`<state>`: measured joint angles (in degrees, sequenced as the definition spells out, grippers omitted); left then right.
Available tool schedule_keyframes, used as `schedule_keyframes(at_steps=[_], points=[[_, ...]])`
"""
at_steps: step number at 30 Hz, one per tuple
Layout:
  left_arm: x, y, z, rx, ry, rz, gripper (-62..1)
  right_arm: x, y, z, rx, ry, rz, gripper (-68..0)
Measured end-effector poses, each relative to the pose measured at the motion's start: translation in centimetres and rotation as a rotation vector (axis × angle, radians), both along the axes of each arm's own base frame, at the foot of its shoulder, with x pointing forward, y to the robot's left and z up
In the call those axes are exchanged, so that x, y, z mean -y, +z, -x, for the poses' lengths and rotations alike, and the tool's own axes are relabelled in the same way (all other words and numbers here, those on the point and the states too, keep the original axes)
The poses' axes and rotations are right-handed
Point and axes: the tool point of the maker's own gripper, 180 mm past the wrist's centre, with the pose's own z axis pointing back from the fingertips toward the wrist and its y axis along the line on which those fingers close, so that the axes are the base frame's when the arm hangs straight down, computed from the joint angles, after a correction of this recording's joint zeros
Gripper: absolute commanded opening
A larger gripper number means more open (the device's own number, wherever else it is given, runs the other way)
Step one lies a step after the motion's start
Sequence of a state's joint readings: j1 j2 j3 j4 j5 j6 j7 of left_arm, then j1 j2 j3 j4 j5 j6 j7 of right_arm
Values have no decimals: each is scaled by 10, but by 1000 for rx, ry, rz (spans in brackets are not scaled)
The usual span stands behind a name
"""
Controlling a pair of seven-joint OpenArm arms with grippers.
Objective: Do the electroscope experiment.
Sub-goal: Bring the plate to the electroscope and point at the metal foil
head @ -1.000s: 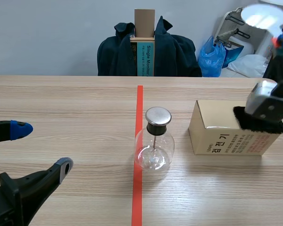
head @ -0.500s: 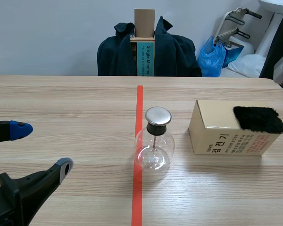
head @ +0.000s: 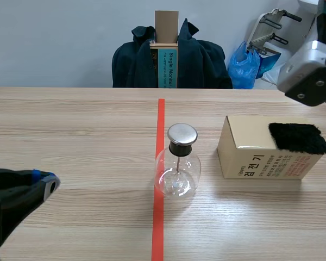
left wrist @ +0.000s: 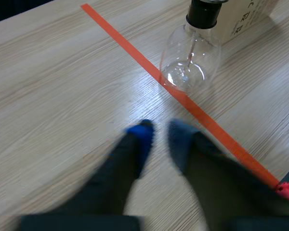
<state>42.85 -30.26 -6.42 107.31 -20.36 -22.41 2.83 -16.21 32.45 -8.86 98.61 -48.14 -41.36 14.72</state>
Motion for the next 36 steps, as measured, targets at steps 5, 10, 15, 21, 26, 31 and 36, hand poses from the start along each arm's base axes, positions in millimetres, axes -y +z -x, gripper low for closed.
schedule_keyframes(at_steps=[5, 10, 15, 21, 26, 31, 36], points=[[18, -45, 13, -53, -90, 17, -580, -8, 4, 3, 30, -16, 15, -667], [35, -84, -4, -75, -120, 64, -580, -13, 18, 10, 69, -12, -11, -667], [42, -98, -39, -48, -109, 58, -580, -20, 48, 24, 144, 7, -67, -667], [68, -104, -55, -39, -123, 104, -580, -49, 59, 50, 186, 132, -17, -667], [90, -105, -53, -38, -146, 129, -580, -57, 44, 59, 136, 173, 5, -667], [99, -104, -56, -29, -117, 144, -580, -58, 40, 60, 123, 180, 9, -667], [97, -102, -60, -12, -94, 144, -580, -56, 31, 57, 93, 173, 15, -667]])
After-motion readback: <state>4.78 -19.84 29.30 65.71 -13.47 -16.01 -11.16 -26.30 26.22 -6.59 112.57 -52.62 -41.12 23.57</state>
